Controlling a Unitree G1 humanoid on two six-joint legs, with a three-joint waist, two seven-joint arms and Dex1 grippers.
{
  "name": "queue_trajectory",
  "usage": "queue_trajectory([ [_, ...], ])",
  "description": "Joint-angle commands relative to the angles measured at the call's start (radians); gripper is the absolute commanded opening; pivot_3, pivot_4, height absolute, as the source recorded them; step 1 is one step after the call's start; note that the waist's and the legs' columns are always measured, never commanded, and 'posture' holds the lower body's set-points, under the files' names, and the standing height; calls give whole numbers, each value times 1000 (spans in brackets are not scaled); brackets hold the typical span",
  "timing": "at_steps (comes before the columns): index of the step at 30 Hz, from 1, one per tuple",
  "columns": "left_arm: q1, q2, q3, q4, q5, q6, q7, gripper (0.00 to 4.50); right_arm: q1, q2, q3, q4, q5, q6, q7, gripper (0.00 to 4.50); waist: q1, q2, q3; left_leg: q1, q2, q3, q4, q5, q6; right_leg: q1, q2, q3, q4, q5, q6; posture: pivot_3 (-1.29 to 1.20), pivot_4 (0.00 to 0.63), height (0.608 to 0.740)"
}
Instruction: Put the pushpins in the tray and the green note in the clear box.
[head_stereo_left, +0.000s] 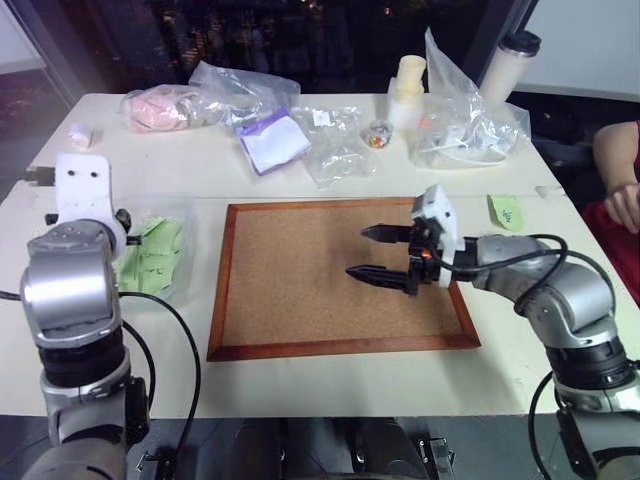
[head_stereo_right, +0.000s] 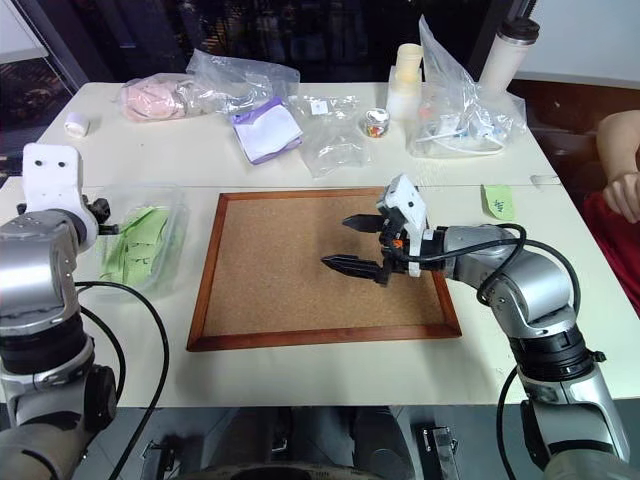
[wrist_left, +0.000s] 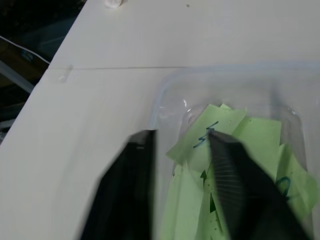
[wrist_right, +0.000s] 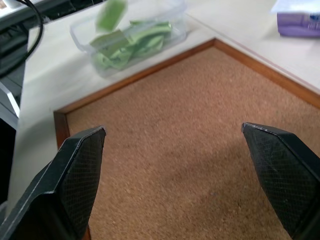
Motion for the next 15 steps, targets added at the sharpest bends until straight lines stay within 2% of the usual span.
queue_trajectory([
  [1,0,22,19,-66,0,-11,20,3863,-19,10,-6,-11,-10,-26,14,4500,0,0,0,0,0,0,0,0,0,0,0,0,0,0,0,0,150,734],
  [2,1,19,21,-71,-2,-11,22,4269,-17,11,-8,-9,-13,-28,13,4500,0,0,0,0,0,0,0,0,0,0,0,0,0,0,0,0,150,734],
  [3,-1,13,28,-74,-6,-19,23,4393,-16,12,-12,-8,-15,-28,11,4500,0,0,0,0,0,0,0,0,1,0,0,0,0,0,0,0,150,734],
  [9,-71,-37,97,-71,-117,-189,-47,4393,20,32,-125,-24,30,2,-63,4500,5,-1,0,0,0,0,0,0,0,0,-1,0,0,0,0,0,150,734],
  [12,-89,-56,127,-48,-227,-258,-141,4393,61,32,-183,-55,51,20,-108,4500,2,-1,0,0,0,1,0,0,0,0,-1,0,0,0,0,0,150,734],
  [15,-72,-33,141,-2,-291,-326,-199,4393,134,36,-248,-105,86,44,-155,4500,1,-1,0,0,1,1,0,0,0,0,-1,0,0,0,0,0,150,734],
])
